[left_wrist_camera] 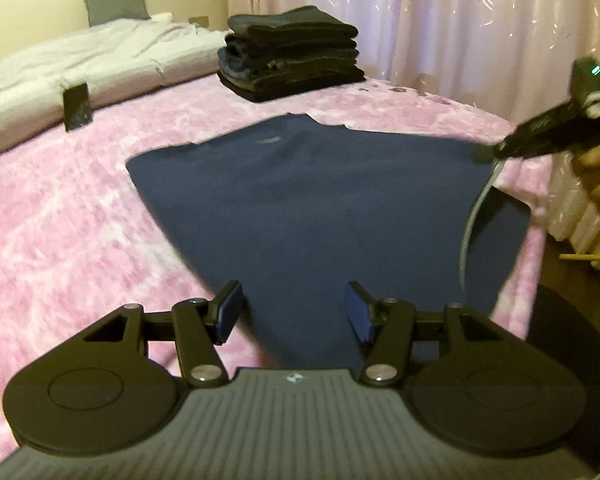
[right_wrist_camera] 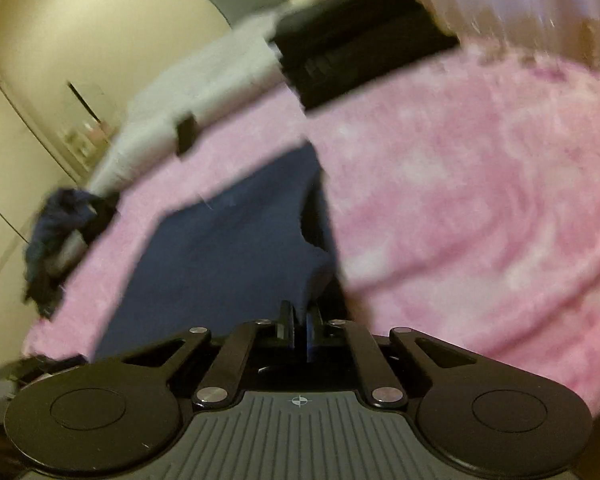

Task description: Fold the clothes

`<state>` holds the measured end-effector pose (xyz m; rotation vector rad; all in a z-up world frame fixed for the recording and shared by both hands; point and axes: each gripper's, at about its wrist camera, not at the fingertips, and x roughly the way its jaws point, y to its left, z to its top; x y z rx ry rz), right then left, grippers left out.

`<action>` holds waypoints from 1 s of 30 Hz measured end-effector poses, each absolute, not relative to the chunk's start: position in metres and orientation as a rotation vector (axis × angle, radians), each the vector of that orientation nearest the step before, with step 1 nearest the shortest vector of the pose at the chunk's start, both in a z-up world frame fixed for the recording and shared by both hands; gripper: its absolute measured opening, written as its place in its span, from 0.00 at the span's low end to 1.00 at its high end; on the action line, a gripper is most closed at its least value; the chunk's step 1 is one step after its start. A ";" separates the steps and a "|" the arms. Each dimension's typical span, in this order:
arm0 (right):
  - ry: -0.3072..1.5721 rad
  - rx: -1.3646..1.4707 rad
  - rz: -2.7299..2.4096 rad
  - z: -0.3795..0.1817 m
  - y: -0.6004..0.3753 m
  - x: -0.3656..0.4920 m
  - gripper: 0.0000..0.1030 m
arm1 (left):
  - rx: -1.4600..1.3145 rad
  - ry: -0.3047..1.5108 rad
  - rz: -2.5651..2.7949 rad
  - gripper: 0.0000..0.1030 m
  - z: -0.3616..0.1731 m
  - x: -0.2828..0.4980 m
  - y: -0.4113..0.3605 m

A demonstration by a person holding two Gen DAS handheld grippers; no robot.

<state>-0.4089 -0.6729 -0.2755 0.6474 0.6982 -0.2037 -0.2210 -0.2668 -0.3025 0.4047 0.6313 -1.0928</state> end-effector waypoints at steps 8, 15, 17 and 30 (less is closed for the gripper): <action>0.699 0.620 -0.241 -0.284 -0.669 -0.425 0.29 | 0.492 0.699 -1.088 0.51 -0.316 -0.235 -0.254; 0.637 0.433 -0.272 -0.254 -0.632 -0.453 0.50 | 0.510 0.657 -1.067 0.51 -0.302 -0.253 -0.222; 0.600 0.398 -0.208 -0.247 -0.611 -0.459 0.50 | 0.486 0.622 -1.062 0.51 -0.297 -0.256 -0.215; 0.612 0.289 0.278 -0.275 -0.465 -0.406 0.50 | 0.518 0.639 -1.114 0.50 -0.319 -0.293 -0.210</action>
